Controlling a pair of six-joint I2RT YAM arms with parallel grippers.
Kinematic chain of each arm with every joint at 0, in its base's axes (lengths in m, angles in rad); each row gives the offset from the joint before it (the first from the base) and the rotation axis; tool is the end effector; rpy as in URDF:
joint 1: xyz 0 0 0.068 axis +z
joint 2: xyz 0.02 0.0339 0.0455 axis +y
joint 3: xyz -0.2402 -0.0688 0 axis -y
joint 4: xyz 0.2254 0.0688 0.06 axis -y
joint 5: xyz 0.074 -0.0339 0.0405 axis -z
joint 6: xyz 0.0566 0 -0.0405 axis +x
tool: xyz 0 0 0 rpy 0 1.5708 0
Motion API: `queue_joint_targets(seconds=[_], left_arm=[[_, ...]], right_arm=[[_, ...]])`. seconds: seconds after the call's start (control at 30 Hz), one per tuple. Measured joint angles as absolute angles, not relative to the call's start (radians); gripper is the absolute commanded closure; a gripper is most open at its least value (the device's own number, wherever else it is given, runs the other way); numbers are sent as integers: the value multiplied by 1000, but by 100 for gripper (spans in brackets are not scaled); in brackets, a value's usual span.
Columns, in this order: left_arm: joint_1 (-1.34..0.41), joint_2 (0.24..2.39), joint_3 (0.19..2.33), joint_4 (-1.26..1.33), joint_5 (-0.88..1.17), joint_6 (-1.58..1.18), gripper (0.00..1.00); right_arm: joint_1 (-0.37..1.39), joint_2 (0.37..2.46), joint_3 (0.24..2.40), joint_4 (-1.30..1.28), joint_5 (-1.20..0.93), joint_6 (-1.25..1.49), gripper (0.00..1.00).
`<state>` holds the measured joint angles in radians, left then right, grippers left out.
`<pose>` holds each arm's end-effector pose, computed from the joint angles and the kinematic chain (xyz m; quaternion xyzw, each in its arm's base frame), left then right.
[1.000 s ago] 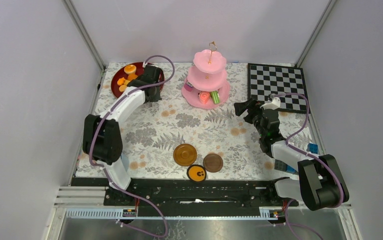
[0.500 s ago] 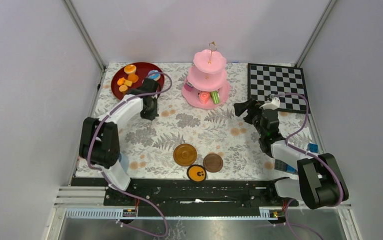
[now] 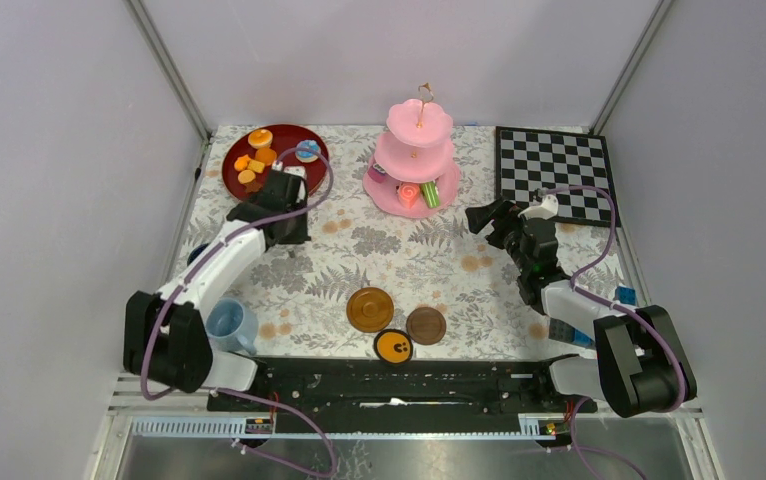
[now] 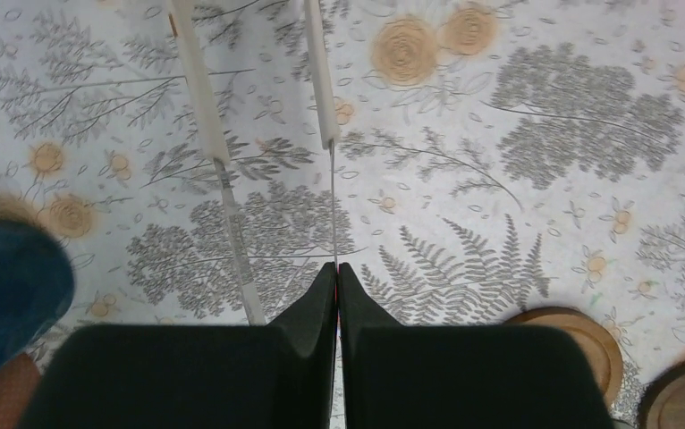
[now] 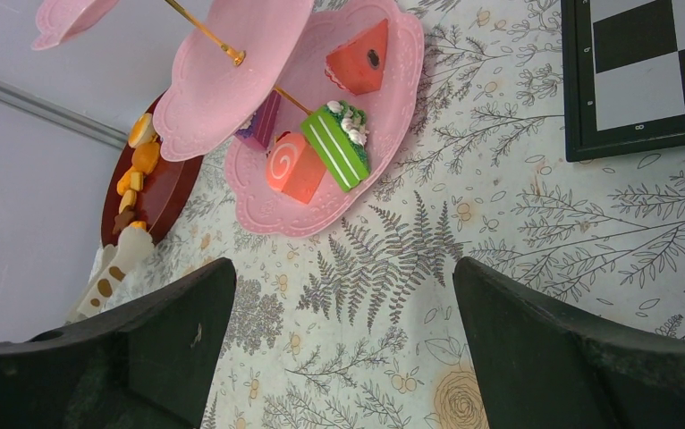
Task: Serve the afternoon tea
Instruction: Adjust the clamp at the center of the board, then pick up the clamp from the center of the board.
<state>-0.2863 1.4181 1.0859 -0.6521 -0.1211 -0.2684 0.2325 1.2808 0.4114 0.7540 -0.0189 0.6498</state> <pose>0.2784 -0.0748 0.2257 -0.0089 0.9557 -0.0233 0.2934 0.2647 0.0638 0.1952 0.1485 0.7318 0.2904 0.5984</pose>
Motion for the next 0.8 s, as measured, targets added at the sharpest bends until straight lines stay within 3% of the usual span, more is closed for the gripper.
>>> queue_joint_targets(seconds=[0.33,0.57,0.67,0.7,0.8], left_arm=[[-498,1348,875,-398,-189,-282,99],[-519,1412,815,-229,-218,-349,73],[-519,1425,794,-156,-217,-385,69],[-520,1426,785,-139,-218,-397,64],[-523,1419,737,-72,-223,-430,36]], right_arm=[[233,1281,411,754,-20,653,2],[233,1281,411,754,-20,653,2],[233,1281,411,754,-20,653,2],[233,1281,411,754,-20,653,2],[233,1281,411,754,-20,653,2]])
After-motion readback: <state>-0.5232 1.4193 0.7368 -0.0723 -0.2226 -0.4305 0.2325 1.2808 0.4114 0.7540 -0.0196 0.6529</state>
